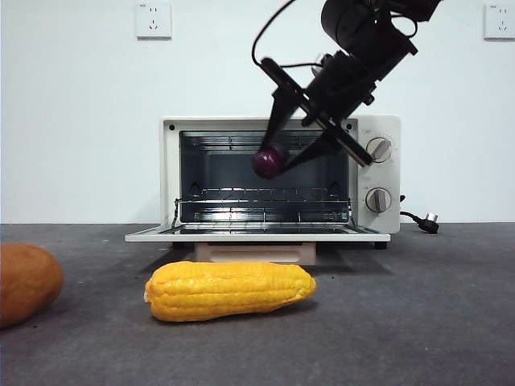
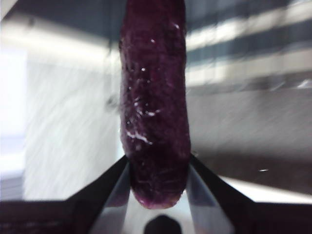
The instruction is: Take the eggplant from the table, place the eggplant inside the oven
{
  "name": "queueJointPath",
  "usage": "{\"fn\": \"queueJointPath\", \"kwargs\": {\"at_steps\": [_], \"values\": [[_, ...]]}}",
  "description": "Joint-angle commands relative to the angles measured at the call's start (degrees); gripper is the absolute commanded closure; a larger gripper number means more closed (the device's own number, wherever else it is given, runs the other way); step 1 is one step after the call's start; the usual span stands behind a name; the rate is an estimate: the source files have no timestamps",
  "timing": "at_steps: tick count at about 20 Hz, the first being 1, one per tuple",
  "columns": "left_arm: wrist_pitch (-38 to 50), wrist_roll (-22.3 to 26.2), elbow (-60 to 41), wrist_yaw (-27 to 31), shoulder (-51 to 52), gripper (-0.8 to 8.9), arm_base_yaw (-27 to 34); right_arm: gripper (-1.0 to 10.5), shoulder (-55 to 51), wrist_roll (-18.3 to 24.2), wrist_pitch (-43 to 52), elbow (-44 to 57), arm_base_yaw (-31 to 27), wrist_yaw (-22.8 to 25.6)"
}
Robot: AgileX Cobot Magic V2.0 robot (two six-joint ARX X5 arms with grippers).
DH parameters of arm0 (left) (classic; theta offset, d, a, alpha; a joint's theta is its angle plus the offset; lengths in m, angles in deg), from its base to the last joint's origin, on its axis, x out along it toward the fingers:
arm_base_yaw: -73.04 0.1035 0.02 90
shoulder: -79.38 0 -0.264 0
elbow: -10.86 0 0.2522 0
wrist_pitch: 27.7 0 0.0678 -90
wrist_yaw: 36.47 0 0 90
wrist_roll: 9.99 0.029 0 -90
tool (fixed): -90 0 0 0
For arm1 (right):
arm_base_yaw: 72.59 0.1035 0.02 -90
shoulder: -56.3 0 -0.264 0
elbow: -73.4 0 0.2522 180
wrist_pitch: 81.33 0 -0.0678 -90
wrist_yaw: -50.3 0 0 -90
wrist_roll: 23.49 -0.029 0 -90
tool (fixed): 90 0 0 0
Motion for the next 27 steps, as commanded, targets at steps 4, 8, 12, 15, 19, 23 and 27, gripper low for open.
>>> {"fn": "queueJointPath", "kwargs": {"at_steps": [4,8,12,15,19,23,27], "values": [[0.3,0.3,-0.2,0.0,0.2,8.19,-0.1,9.6,2.7,-4.1,3.6,-0.1,0.1,11.7],[0.3,0.3,-0.2,0.0,0.2,8.19,-0.1,9.6,4.5,-6.4,7.7,-0.1,0.1,15.2],[0.3,0.3,-0.2,0.0,0.2,8.19,-0.1,8.8,6.4,-7.1,7.8,-0.1,0.4,19.3],[0.2,0.3,-0.2,0.0,0.2,8.19,-0.1,6.7,6.5,-6.5,9.5,-0.1,0.5,20.7],[0.2,0.5,-0.2,0.0,0.2,8.19,-0.1,6.6,6.5,-6.5,10.0,-0.1,0.5,20.6],[0.2,0.7,-0.2,0.0,0.2,8.19,-0.1,6.5,6.4,-6.0,10.7,-0.1,0.9,20.4],[0.0,0.7,-0.2,0.0,0.2,8.19,-0.1,6.5,6.1,-5.2,10.6,-0.1,1.6,20.6]]}}
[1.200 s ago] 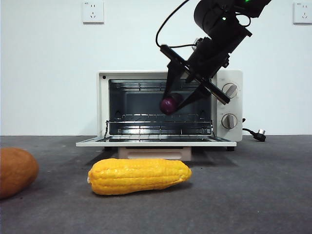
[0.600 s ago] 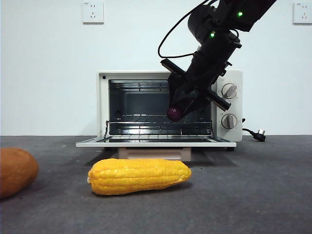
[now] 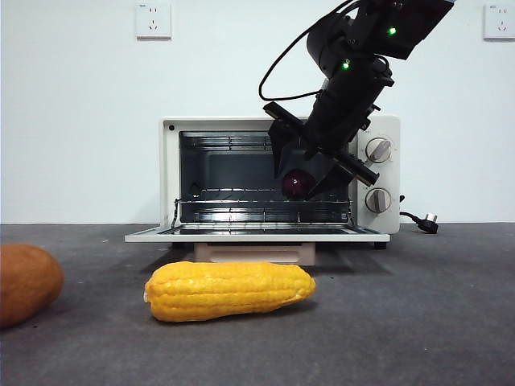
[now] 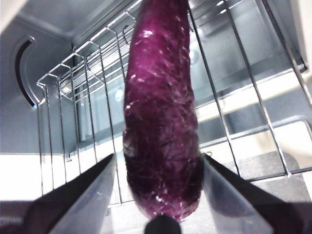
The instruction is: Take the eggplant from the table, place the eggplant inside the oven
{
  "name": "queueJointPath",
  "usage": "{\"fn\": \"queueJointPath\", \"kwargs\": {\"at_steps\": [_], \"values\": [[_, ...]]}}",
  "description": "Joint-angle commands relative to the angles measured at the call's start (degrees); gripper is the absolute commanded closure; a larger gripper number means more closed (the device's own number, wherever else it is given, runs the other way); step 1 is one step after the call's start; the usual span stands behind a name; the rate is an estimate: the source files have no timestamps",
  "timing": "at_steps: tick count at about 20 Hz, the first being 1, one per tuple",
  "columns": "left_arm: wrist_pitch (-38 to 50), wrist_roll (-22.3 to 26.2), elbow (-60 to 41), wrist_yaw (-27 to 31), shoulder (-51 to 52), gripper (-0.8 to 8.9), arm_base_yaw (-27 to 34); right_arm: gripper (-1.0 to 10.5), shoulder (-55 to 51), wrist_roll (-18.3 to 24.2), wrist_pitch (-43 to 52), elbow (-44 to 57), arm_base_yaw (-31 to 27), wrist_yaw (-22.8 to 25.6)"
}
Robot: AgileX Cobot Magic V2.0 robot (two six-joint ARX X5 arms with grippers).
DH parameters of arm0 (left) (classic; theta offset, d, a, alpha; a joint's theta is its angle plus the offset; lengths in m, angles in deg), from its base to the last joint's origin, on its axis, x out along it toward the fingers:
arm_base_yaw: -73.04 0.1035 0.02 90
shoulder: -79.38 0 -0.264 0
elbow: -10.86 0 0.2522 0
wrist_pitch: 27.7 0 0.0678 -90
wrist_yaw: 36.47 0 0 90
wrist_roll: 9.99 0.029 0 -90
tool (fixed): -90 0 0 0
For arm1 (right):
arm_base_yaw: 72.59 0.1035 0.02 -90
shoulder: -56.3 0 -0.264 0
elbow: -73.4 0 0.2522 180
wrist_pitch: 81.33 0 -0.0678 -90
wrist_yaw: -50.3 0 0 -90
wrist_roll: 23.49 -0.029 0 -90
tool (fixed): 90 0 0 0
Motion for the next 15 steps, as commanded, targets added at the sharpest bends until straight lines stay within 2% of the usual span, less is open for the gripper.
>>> {"fn": "queueJointPath", "kwargs": {"at_steps": [1,4,12,15], "values": [[0.1,0.7,-0.2,0.0,0.2,8.19,-0.1,6.5,0.4,0.8,0.2,0.1,0.7,-0.1],[0.1,1.3,-0.2,0.0,0.1,8.19,-0.2,5.9,-1.0,0.8,-0.5,0.0,0.8,0.0],[0.1,1.7,-0.2,0.5,0.1,8.19,-1.7,5.9,-5.7,0.8,-7.8,0.0,0.8,0.5],[0.1,1.7,-0.2,1.7,0.1,8.19,-2.0,5.9,-7.7,2.5,-11.2,0.0,0.8,1.0]]}}
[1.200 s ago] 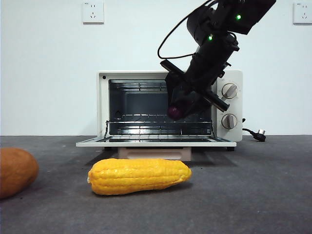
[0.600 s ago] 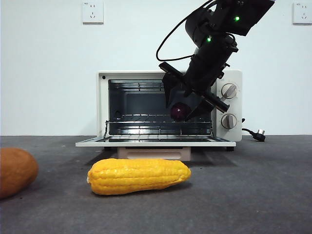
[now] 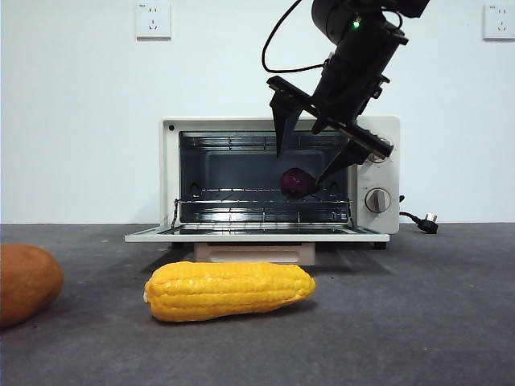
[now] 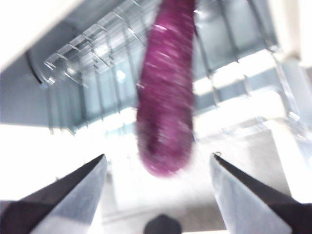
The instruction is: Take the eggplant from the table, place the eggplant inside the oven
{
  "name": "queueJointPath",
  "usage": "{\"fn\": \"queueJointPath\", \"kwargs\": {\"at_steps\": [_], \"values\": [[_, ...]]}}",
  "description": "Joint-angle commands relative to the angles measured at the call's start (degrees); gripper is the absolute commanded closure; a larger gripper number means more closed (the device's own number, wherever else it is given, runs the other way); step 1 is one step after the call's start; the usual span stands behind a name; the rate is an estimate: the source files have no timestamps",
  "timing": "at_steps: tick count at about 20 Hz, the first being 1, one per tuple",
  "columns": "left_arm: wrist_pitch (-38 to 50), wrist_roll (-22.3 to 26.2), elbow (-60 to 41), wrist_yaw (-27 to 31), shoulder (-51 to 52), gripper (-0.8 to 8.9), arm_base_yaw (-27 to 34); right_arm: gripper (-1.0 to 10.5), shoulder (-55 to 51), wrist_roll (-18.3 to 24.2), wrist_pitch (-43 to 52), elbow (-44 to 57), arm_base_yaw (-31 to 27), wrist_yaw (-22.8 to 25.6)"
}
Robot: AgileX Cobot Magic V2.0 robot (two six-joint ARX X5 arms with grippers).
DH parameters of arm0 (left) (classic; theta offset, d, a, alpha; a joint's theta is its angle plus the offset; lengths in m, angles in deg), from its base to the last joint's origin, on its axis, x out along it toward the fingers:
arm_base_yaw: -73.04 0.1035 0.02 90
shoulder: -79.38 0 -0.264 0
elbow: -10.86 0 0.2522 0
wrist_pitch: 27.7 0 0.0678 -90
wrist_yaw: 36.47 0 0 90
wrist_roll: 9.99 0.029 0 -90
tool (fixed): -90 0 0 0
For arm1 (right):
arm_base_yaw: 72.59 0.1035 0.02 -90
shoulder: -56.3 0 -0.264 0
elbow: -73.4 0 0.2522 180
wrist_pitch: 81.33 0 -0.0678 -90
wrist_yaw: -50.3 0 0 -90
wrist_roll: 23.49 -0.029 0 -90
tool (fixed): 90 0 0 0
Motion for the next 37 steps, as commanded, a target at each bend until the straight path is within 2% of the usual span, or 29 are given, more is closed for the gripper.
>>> {"fn": "queueJointPath", "kwargs": {"at_steps": [1,5,10,13,16,19,25,33,34,37], "values": [[0.1,0.7,-0.2,0.1,0.1,8.19,-0.2,5.9,-2.1,2.3,-1.9,0.0,0.1,0.8],[0.2,0.7,-0.2,0.1,0.1,8.19,-0.2,5.9,-7.2,8.2,-6.4,0.0,0.1,0.8],[0.3,0.7,-0.2,0.1,0.1,8.19,-0.2,6.0,-18.1,21.2,-15.6,0.0,0.1,0.6],[0.4,0.7,-0.2,0.1,0.1,8.19,-0.2,6.0,-25.3,26.4,-21.2,0.0,0.1,0.5],[0.4,0.7,-0.2,0.1,0.0,8.19,-0.2,6.0,-32.4,30.7,-28.0,0.0,0.1,-2.5],[1.0,0.7,-0.2,0.1,-0.3,8.19,-0.2,6.0,-38.2,33.5,-34.9,0.0,0.1,-4.9],[1.0,0.7,-0.2,0.1,-1.5,8.19,-0.2,6.0,-46.2,36.5,-41.7,0.0,0.1,-9.2],[1.1,0.6,-0.2,0.1,-1.9,8.19,-0.2,6.1,-54.4,39.2,-46.4,0.0,0.1,-9.3],[1.1,0.7,-0.2,0.1,-1.9,8.19,-0.2,6.3,-55.0,39.3,-46.9,0.0,0.1,-9.3],[1.1,0.7,-0.2,0.1,-1.9,8.19,-0.2,8.2,-56.2,41.1,-48.3,0.0,0.1,-9.4]]}}
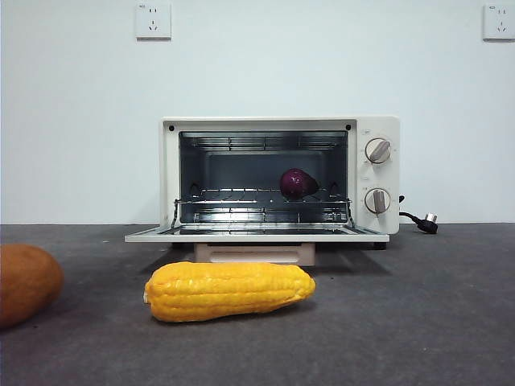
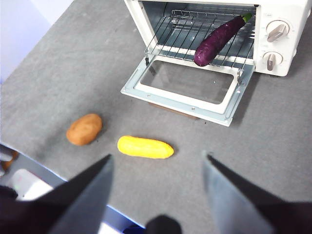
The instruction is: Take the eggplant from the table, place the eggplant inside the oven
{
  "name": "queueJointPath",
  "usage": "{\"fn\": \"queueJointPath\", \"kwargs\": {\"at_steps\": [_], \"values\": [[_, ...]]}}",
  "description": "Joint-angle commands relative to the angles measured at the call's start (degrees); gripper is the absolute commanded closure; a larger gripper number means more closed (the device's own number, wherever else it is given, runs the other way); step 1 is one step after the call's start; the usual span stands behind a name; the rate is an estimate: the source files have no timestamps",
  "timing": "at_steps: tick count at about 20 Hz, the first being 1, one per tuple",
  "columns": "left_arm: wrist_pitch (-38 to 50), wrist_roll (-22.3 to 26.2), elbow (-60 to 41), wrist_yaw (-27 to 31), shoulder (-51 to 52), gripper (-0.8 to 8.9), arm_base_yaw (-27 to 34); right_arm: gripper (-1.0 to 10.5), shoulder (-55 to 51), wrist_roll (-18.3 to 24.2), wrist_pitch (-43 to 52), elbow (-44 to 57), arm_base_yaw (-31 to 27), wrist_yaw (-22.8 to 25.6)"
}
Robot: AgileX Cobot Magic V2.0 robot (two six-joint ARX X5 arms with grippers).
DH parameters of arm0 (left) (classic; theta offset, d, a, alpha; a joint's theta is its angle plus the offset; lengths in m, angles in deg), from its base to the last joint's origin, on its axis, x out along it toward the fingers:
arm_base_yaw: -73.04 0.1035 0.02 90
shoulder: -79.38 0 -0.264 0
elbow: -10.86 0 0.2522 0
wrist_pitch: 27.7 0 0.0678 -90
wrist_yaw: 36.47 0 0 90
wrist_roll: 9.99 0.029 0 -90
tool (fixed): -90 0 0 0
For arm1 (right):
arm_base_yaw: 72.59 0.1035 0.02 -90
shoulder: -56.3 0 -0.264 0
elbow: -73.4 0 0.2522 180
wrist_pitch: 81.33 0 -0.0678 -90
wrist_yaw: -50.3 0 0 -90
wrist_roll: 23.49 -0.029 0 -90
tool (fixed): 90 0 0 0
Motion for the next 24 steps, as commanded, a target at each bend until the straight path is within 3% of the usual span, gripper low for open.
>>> {"fn": "queueJointPath", "kwargs": {"at_steps": [1,3,16,24], "values": [[0.6,0.6,-0.2,-0.1,0.1,8.19,-0.1,8.8,-0.7,3.3,-0.7,0.0,0.1,-0.1],[1.0,0.6,-0.2,-0.1,0.0,8.19,-0.1,9.6,-0.9,3.8,-1.4,0.0,0.1,-0.3],[6.9,0.6,-0.2,3.5,-6.1,8.19,0.0,9.6,-1.0,5.2,-7.0,0.0,0.1,-4.7],[19.3,-2.7,-0.2,3.7,-19.4,8.2,3.0,9.6,-2.2,6.4,-10.1,0.0,0.1,-5.1]]}}
